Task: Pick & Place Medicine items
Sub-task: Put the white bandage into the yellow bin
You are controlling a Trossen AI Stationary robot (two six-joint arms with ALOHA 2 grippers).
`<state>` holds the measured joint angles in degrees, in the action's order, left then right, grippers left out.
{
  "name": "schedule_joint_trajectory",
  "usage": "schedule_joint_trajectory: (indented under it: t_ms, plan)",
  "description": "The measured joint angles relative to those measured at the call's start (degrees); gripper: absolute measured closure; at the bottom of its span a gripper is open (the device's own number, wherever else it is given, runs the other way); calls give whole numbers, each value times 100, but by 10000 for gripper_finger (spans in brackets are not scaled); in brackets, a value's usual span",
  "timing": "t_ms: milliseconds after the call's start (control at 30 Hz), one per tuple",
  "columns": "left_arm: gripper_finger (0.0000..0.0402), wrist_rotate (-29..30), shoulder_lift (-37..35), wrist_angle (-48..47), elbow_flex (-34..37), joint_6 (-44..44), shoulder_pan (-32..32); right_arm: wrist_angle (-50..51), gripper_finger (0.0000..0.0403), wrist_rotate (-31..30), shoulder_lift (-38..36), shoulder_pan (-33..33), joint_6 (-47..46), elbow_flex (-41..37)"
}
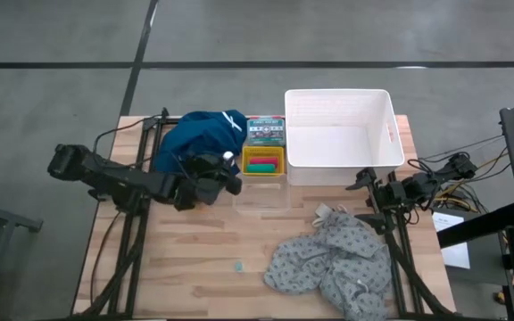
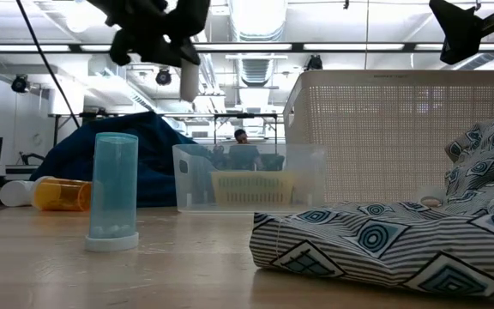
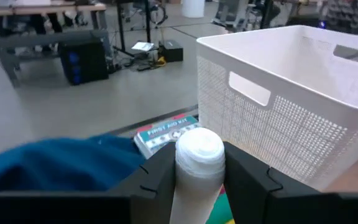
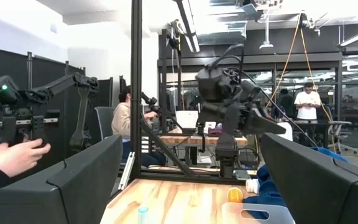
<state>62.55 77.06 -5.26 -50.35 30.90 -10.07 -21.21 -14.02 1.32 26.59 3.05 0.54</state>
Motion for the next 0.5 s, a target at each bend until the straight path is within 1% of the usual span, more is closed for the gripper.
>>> schedule_joint_trajectory:
  t_ms: [133,267,367,500]
  plan:
    - [279,-583,0,383,0,-895,372,-1,23,0,0,2,0,0]
    - [279,-1534,0,568,0,-1533,848,-2,23,0,0,1,0,1]
    - [279,-2451,-2,639,0,-1744,1260,-1,23,0,-2,1,0,1]
    - [279,-3530,0,700,0,-1750,1806,-2,23,0,0,0,0,2]
